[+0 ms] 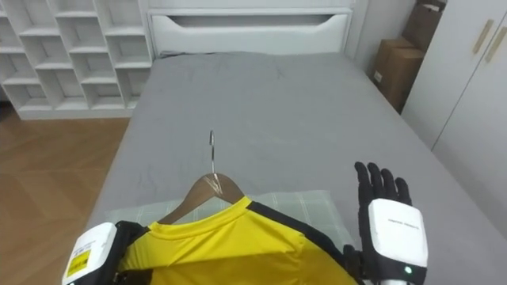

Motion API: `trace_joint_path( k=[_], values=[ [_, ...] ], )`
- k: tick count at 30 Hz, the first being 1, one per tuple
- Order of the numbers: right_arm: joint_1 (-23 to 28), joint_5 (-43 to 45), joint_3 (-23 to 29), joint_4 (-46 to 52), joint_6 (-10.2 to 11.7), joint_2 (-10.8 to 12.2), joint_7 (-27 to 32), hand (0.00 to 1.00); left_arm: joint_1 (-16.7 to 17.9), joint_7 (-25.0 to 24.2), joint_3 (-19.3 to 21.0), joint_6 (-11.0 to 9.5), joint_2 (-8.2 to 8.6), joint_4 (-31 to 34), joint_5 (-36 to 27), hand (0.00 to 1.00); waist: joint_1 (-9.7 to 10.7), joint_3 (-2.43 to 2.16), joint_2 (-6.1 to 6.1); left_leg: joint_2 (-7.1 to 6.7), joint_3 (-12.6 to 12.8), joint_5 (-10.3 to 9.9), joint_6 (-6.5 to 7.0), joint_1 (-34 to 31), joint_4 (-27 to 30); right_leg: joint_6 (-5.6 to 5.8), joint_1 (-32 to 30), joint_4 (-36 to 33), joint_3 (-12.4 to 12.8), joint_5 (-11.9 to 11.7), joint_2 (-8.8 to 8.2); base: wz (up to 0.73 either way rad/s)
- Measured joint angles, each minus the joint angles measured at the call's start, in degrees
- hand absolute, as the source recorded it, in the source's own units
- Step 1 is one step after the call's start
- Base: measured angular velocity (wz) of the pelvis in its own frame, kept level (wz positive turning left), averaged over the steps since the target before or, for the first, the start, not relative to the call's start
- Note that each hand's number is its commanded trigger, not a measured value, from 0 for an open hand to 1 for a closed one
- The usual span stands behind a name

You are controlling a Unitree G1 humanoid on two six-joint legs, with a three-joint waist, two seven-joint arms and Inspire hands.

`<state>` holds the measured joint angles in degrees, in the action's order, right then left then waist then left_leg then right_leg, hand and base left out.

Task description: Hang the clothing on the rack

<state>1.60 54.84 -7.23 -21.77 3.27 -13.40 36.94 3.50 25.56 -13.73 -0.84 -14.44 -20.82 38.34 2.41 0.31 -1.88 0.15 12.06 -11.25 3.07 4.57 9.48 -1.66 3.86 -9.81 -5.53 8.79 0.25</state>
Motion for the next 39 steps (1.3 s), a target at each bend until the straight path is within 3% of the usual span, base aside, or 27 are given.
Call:
trace_joint_path(
  k=[14, 19, 24, 33, 39],
  values=[
    [-0.01, -0.75, -2.88, 3.2, 1.06, -0.46, -2.68, 0.0, -0.44, -1.25, -0.09, -0.04, -0.18, 4.26, 2.78, 1.0, -1.15, 0.1, -0.1, -0.02, 0.08, 0.0, 0.0, 0.01, 0.04, 0.0, 0.05, 0.13, 0.16, 0.0, 0.06, 0.0],
    [-0.01, -4.04, -5.05, 4.04, 0.96, -1.98, -10.98, 0.0, -0.59, -1.94, -0.09, -0.15, -0.18, 5.75, 4.69, 1.0, -1.21, 0.11, -0.06, -0.06, -0.19, 0.0, 0.0, 0.0, 0.03, -0.01, 0.15, 0.06, -0.01, -0.01, -0.06, 0.03],
    [-0.02, -8.13, -5.61, 4.03, 1.03, -2.36, -18.69, 0.0, -0.6, -2.77, -0.08, -1.78, -0.39, 6.41, 5.07, 1.0, -1.43, 0.13, -0.12, -0.05, -0.21, 0.01, 0.0, 0.05, 0.04, -0.01, 0.17, 0.04, -0.23, -0.01, -0.28, 0.0],
    [-0.51, -9.35, -5.6, 4.06, 0.9, -2.57, -29.04, 0.0, -1.08, -6.17, 0.19, -2.25, -2.3, 7.65, 5.27, 1.0, -1.52, 0.52, -2.59, 0.01, -0.8, 0.01, -0.01, -0.43, 0.05, -0.01, 0.01, 0.18, -1.02, 0.0, -0.15, 0.03],
    [-1.51, -9.55, -5.53, 4.29, 0.87, -2.77, -32.1, 0.0, -1.42, -6.31, 0.27, -2.27, -2.51, 7.67, 6.48, 1.0, -2.53, 0.48, -2.82, -0.09, -1.31, 0.01, -0.01, -0.88, 0.08, -0.01, -0.32, 0.16, -1.58, -0.01, -0.17, 0.04]
  ],
)
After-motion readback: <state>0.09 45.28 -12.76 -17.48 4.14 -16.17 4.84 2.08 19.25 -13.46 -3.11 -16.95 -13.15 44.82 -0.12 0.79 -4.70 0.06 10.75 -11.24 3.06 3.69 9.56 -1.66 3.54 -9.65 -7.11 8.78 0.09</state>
